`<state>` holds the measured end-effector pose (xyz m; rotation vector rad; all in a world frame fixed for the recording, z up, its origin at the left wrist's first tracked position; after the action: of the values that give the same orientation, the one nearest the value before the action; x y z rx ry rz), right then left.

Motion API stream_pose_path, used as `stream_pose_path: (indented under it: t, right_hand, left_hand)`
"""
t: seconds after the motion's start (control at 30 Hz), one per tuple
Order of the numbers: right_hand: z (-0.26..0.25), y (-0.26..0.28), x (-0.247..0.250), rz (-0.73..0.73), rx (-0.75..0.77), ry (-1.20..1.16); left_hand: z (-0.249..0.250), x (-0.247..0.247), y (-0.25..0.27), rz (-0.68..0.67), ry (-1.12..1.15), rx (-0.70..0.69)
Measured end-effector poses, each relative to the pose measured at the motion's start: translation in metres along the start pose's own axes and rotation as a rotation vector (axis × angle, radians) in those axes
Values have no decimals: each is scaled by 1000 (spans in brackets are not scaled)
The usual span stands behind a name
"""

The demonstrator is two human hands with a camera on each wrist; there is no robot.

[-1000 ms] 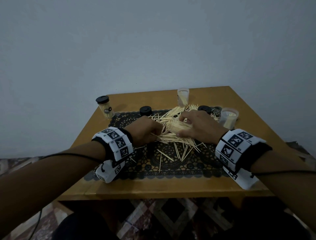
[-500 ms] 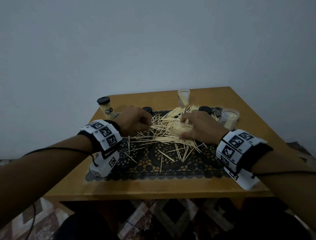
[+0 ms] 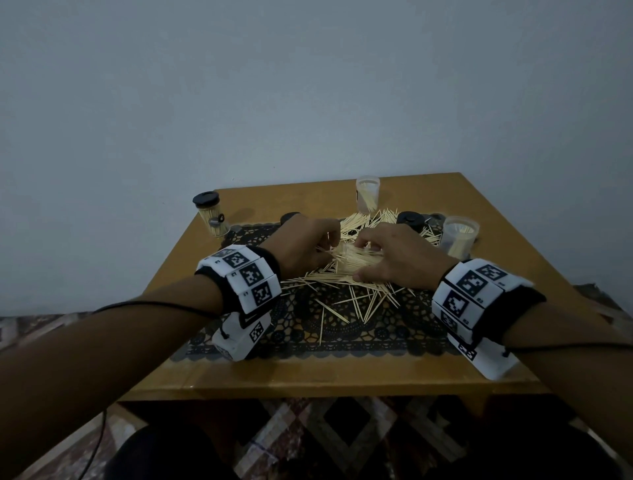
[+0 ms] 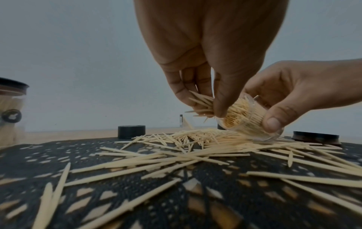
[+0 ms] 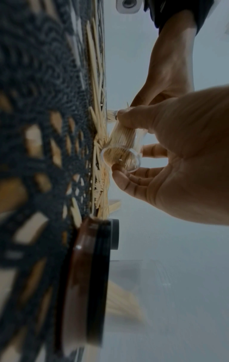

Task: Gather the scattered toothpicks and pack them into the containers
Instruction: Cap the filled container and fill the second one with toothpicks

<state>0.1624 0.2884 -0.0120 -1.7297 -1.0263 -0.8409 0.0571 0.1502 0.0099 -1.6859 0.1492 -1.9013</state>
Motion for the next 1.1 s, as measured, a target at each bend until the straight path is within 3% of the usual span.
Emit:
stream_pose_path:
  t: [0.13, 0.37, 0.67, 0.9, 1.03, 1.1]
  right_hand:
    - [-1, 0, 1, -6, 3, 11]
    - [3, -1, -1, 22, -19, 0]
    - [0, 0, 0, 21, 6, -12]
    - [3, -1, 0, 50, -1, -11]
    - [5, -2, -1, 73, -16, -23]
    - [5, -2, -1, 83, -17, -25]
  left_hand:
    - [8, -4, -2, -6, 4, -49]
    - [-1, 0, 4, -9, 250, 167]
    - [4, -2, 2, 60, 196, 169]
    - [-3, 1, 6, 167, 198, 252]
    - [-8, 6, 8, 62, 151, 353]
    - [-1, 7, 9, -22, 149, 326]
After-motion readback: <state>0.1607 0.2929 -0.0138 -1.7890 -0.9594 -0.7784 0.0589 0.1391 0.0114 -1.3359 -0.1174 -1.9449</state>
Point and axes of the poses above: each hand's wrist, its own y-axis away from the middle knuckle, its own x-axis out of the back of the hand, z = x × y, the point moved 3 cm from there along -y, towards the middle knuckle, and after that the axes turned 15 degrees about z, right-handed, at the moved point
